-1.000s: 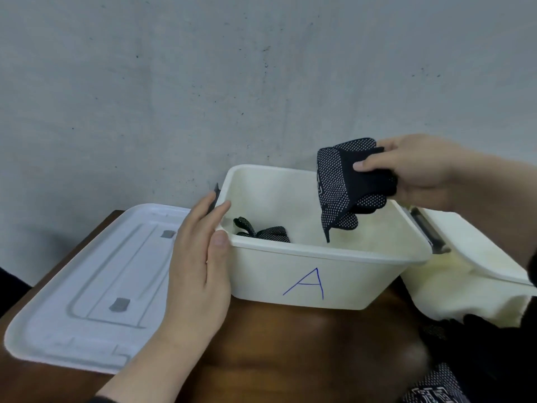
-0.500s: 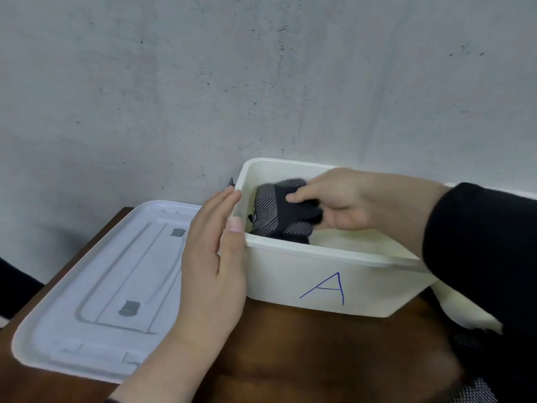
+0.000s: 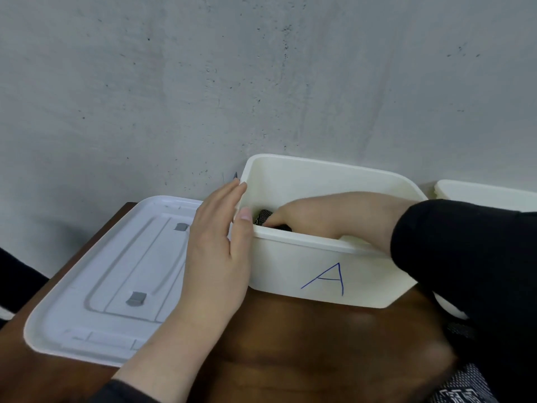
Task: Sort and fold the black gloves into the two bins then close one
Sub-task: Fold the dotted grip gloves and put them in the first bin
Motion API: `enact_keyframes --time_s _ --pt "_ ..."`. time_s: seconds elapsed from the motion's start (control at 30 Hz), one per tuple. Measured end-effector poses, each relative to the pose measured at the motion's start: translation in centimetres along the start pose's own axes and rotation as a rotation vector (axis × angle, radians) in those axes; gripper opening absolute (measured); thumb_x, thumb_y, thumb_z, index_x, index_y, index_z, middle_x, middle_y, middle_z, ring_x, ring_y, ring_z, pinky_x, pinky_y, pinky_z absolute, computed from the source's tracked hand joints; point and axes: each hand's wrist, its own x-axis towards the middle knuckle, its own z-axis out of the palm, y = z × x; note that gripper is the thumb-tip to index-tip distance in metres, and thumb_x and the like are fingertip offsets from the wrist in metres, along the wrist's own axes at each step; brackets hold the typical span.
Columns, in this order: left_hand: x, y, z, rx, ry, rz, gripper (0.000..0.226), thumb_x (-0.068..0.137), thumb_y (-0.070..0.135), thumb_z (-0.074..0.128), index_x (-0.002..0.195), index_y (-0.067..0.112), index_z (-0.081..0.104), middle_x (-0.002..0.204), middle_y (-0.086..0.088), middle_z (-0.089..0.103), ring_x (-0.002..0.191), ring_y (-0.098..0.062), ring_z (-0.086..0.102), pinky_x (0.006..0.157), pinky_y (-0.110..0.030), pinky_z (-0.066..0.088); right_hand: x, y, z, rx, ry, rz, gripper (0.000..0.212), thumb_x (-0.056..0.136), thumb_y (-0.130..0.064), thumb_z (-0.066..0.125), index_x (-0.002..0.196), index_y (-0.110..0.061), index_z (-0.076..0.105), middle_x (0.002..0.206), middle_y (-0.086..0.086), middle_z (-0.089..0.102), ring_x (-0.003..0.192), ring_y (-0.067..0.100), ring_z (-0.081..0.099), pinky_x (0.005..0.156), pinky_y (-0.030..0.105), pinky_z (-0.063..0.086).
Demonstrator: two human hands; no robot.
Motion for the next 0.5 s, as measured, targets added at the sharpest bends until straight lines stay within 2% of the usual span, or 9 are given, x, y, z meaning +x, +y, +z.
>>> enact_keyframes --time_s 0.13,0.2,0.27,0.33,0.4,0.43,0.5 --pt "0.1 0.1 0.0 0.051 -0.009 0.015 0.062 0.095 0.049 0.027 0.144 0.022 0.053 0.145 0.019 0.046 0.133 0.016 0.034 0.109 -0.003 0.020 -0.7 -0.5 -0.5 -0.003 0.015 0.019 0.035 0.105 -0.024 0.049 0.139 -0.021 0.057 0.129 -0.003 0.064 0.106 0.017 0.058 0.091 0.031 0.044" --pt "0.1 0.4 -0.1 0.081 -0.015 0.018 0.064 0.094 0.049 0.026 0.145 0.020 0.053 0.145 0.017 0.046 0.133 0.010 0.034 0.109 -0.003 0.019 -1.8 -0.9 -1.4 0.015 0.112 0.062 0.035 0.107 -0.029 0.046 0.137 -0.018 0.059 0.130 0.002 0.065 0.111 0.020 0.059 0.097 0.033 0.046" --pt "0.2 0.8 -0.4 0.106 -0.032 -0.005 0.062 0.094 0.046 0.028 0.145 0.020 0.053 0.150 0.012 0.046 0.138 0.003 0.035 0.114 -0.010 0.021 -3.6 -1.2 -2.2 0.068 0.255 0.119 0.037 0.106 -0.032 0.047 0.139 -0.019 0.059 0.135 0.002 0.063 0.117 0.020 0.059 0.100 0.029 0.043" --pt "0.4 1.3 -0.6 0.112 -0.036 -0.022 0.056 0.095 0.038 0.034 0.143 0.018 0.056 0.153 0.007 0.046 0.141 -0.004 0.035 0.118 -0.019 0.025 -6.0 -1.6 -2.8 0.105 0.419 0.168 0.034 0.106 -0.034 0.049 0.135 -0.021 0.062 0.133 -0.003 0.063 0.119 0.017 0.058 0.091 0.022 0.040" --pt "0.3 2.4 -0.6 0.131 0.001 0.044 0.048 0.097 0.032 0.043 0.137 0.014 0.061 0.150 0.000 0.049 0.140 -0.011 0.039 0.114 -0.015 0.027 -9.0 -2.1 -2.8 0.157 0.628 0.211 0.028 0.105 -0.034 0.050 0.123 -0.023 0.068 0.115 -0.008 0.067 0.108 0.013 0.060 0.080 0.021 0.038" --pt "0.0 3.0 -0.6 0.143 0.036 0.113 0.043 0.098 0.030 0.047 0.133 0.012 0.064 0.146 -0.003 0.053 0.137 -0.015 0.043 0.114 -0.019 0.030 -10.8 -2.4 -2.5 0.193 0.748 0.212 0.026 0.104 -0.035 0.051 0.116 -0.023 0.071 0.105 -0.009 0.068 0.099 0.010 0.060 0.076 0.021 0.038" --pt "-1.5 4.4 -0.2 0.154 0.095 0.288 0.034 0.100 0.026 0.051 0.123 0.008 0.068 0.133 -0.007 0.059 0.128 -0.024 0.051 0.108 -0.040 0.041 -14.9 -3.5 -1.2 0.276 0.977 0.198 0.023 0.102 -0.035 0.054 0.101 -0.022 0.073 0.091 -0.009 0.070 0.082 0.006 0.059 0.069 0.019 0.041"
